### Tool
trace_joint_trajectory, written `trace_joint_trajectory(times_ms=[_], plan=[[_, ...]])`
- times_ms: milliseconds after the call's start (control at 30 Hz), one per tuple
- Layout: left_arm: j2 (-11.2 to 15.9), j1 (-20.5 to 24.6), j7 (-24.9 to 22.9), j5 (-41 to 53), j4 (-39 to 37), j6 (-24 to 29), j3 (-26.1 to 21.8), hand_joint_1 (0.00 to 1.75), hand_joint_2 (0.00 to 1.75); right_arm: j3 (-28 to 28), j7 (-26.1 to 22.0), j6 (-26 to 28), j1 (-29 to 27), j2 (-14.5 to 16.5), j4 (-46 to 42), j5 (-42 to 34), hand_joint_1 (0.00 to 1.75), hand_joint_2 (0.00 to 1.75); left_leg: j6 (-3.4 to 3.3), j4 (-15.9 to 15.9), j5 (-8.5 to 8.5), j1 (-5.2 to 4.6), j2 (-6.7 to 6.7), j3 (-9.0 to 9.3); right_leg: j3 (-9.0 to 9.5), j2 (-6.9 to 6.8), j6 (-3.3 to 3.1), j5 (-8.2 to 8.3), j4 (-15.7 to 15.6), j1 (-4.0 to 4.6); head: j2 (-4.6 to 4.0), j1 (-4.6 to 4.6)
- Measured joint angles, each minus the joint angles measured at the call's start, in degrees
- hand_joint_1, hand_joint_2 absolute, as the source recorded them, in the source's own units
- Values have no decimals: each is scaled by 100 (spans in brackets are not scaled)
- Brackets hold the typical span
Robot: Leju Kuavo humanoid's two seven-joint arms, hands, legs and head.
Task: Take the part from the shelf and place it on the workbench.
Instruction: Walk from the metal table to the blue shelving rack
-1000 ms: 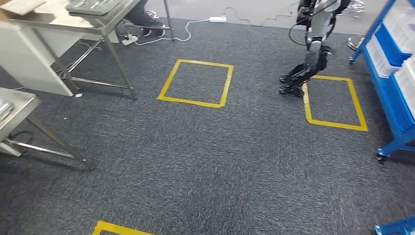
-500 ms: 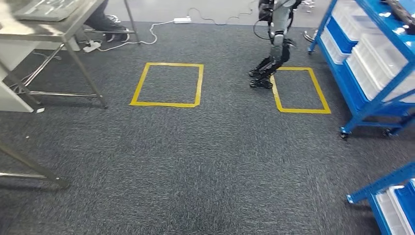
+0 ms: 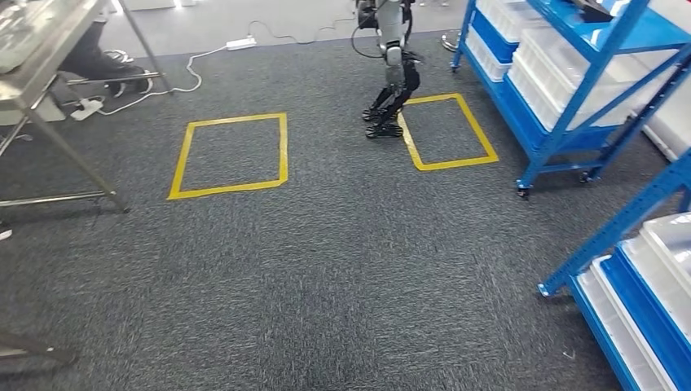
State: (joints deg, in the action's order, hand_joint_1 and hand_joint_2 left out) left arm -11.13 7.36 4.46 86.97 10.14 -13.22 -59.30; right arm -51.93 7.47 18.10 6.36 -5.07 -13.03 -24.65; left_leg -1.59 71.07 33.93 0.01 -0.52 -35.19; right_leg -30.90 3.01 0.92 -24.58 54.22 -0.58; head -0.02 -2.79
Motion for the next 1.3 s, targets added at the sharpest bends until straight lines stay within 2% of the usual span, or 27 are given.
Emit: trace_joint_trajectory(times_ms=[33,100,133,167,233,267,300,367,433,467,500,533,600,667,700,767,833,900,933,967,1000,1033,1067,1133,1200,1267,1300], plan=[[0,5,7,1,0,-1,-1,0,0,-2,20,-3,-8,-5,0,-2,0,0,-17,-318,-196,1,37,144,2,80,10,8,0,-1,0,-1],[-1,19,3,2,0,-1,-2,0,0,-4,23,-5,-9,-12,0,-3,0,0,-64,-1184,-596,1,295,530,-7,225,46,28,6,3,0,-1],[-2,23,-14,2,0,-1,-2,0,0,-4,16,-5,-3,-15,0,-3,0,0,-81,-1483,-708,-1,408,652,-22,289,71,40,10,5,0,0],[-4,25,-43,2,0,-1,-2,0,0,-4,11,-7,-3,-20,0,-2,0,0,-94,-1637,-755,-8,483,709,-42,350,101,54,12,6,0,1],[-12,28,-99,2,0,-1,-3,0,0,-5,17,-17,-20,-36,1,-2,0,0,-134,-1677,-778,-26,398,704,-83,448,167,84,2,-4,0,3],[-17,34,-114,2,0,-1,-3,0,0,-6,24,-23,-33,-48,1,-3,0,0,-170,-1694,-803,-29,336,705,-108,385,193,68,31,-10,1,7],[-22,40,-112,3,0,0,-4,0,0,-7,30,-28,-38,-57,2,-8,0,0,-213,-1713,-827,-28,268,702,-164,243,216,-12,142,-11,1,14],[-28,35,-93,7,0,1,-4,0,0,-9,23,-30,-29,-70,2,-31,0,0,-270,-1737,-855,-25,116,692,-424,-108,253,-369,724,-10,1,35],[-28,12,-85,10,0,1,-5,0,0,-10,9,-28,-17,-69,2,-52,0,0,-286,-1733,-852,-36,-55,673,-772,-225,300,-738,1510,-21,1,46],[-28,7,-85,11,0,2,-6,0,0,-11,5,-28,-17,-69,2,-56,0,0,-288,-1731,-850,-40,-140,666,-858,-239,321,-794,1727,-29,0,46],[-28,9,-84,11,-1,2,-6,0,0,-11,1,-27,-21,-70,2,-56,0,0,-287,-1730,-848,-41,-216,663,-825,-253,339,-737,1714,-38,0,46],[-29,14,-84,11,-2,2,-7,0,0,-14,-2,-27,-25,-74,2,-58,0,0,-281,-1728,-844,-38,-283,666,-672,-286,350,-586,1466,-45,0,46],[-30,23,-83,13,-9,2,-8,0,0,-30,-12,-26,-26,-85,2,-62,0,0,-250,-1713,-822,-54,-396,683,-200,-535,344,-248,630,-41,0,48],[-30,25,-95,16,-16,2,-8,0,0,-45,-26,-26,-10,-96,2,-69,0,0,-194,-1690,-784,-88,-511,696,61,-745,278,-114,111,-5,1,42],[-29,26,-104,17,-17,2,-8,0,0,-49,-31,-27,-8,-98,2,-80,0,0,-163,-1685,-767,-102,-576,705,75,-754,237,-119,44,14,1,38],[-30,39,-115,17,-18,1,-8,0,0,-50,-28,-44,-16,-104,2,-107,0,0,-104,-1659,-721,-89,-664,726,60,-607,159,-103,36,10,1,33],[-34,52,-97,17,-22,-2,-8,0,0,-50,-14,-78,-16,-113,2,-129,0,0,-30,-1368,-512,-52,-463,635,56,-483,102,-76,22,-12,1,28],[-39,34,-80,15,-27,-5,-8,0,0,-50,12,-115,1,-120,2,-139,0,0,27,-631,-127,-17,-161,318,37,-358,61,-51,23,-21,1,19],[-42,17,-74,13,-28,-5,-9,0,0,-50,30,-129,7,-123,3,-141,0,0,42,-229,32,-6,-89,131,27,-284,47,-42,24,-21,0,16],[-42,2,-65,11,-28,-5,-9,0,0,-50,40,-138,5,-125,3,-141,0,0,50,30,93,1,-54,4,23,-204,42,-37,26,-20,0,14],[-42,-6,-53,10,-28,-5,-10,0,0,-50,42,-138,-2,-127,4,-140,0,0,52,90,45,7,-31,-35,25,-125,41,-34,26,-20,0,13],[-42,-8,-42,10,-28,-5,-10,0,0,-51,29,-132,-10,-128,4,-140,0,0,46,-92,-113,13,-6,35,32,-44,45,-30,27,-21,0,13],[-42,-5,-34,11,-28,-5,-10,0,0,-51,4,-122,-16,-127,3,-139,0,0,36,-452,-329,22,50,185,40,32,52,-26,27,-22,0,13],[-42,1,-52,11,-28,-5,-13,0,0,-52,-53,-102,-9,-122,2,-139,0,0,7,-1231,-685,41,301,490,29,180,88,-21,44,-10,1,15],[-40,1,-100,14,-28,-5,-15,0,0,-52,-101,-78,-3,-120,3,-147,0,0,-28,-1557,-784,39,451,595,-9,294,151,-8,57,-5,1,23],[-40,11,-142,15,-28,-5,-15,0,0,-52,-128,-63,-32,-128,4,-159,0,0,-98,-1590,-807,25,365,598,-42,344,223,1,60,-22,1,30],[-40,19,-162,15,-28,-5,-15,0,0,-53,-130,-63,-50,-132,5,-164,0,0,-140,-1605,-826,21,315,598,-72,254,251,-41,115,-28,0,31]])
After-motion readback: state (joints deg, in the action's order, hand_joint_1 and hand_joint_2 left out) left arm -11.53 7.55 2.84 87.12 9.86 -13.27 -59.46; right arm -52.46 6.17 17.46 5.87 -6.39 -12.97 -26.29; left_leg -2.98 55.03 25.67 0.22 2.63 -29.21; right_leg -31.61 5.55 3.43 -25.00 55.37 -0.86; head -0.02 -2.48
